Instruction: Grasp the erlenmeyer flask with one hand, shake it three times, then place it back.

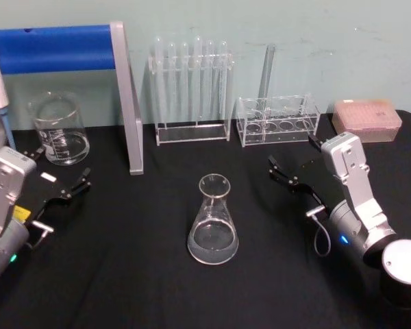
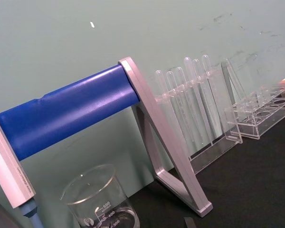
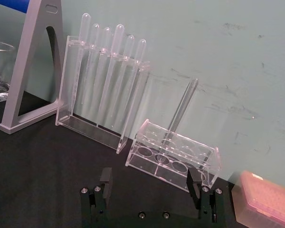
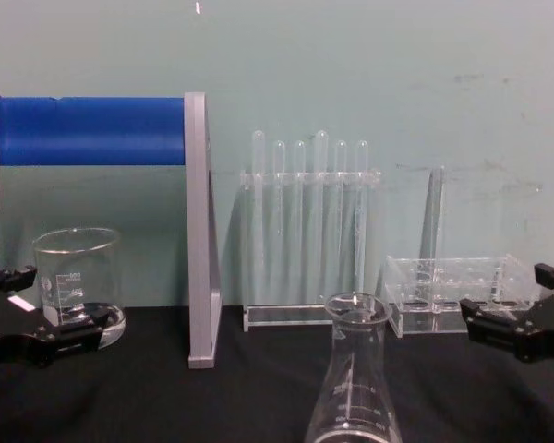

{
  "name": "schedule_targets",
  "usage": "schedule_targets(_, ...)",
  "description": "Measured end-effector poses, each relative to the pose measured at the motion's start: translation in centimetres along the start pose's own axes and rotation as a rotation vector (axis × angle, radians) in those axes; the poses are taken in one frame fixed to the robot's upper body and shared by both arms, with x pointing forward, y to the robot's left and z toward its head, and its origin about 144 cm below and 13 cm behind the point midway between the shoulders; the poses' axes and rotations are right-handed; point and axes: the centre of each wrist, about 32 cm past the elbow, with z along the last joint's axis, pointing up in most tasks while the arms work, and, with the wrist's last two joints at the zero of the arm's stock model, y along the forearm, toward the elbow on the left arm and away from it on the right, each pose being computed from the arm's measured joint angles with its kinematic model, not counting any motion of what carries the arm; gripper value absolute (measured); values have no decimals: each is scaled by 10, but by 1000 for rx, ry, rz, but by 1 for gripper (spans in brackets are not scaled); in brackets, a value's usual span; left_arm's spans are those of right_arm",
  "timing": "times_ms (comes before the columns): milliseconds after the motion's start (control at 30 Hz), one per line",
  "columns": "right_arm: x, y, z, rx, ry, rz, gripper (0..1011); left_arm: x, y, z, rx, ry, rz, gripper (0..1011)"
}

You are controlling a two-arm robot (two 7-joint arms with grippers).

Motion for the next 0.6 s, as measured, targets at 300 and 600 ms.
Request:
schedule_targets(300, 0, 0, 0, 0, 0, 0, 1002, 0, 0, 0, 0, 0, 0, 1001)
schedule_targets(600, 0, 0, 0, 0, 0, 0, 1002, 0, 0, 0, 0, 0, 0, 1001)
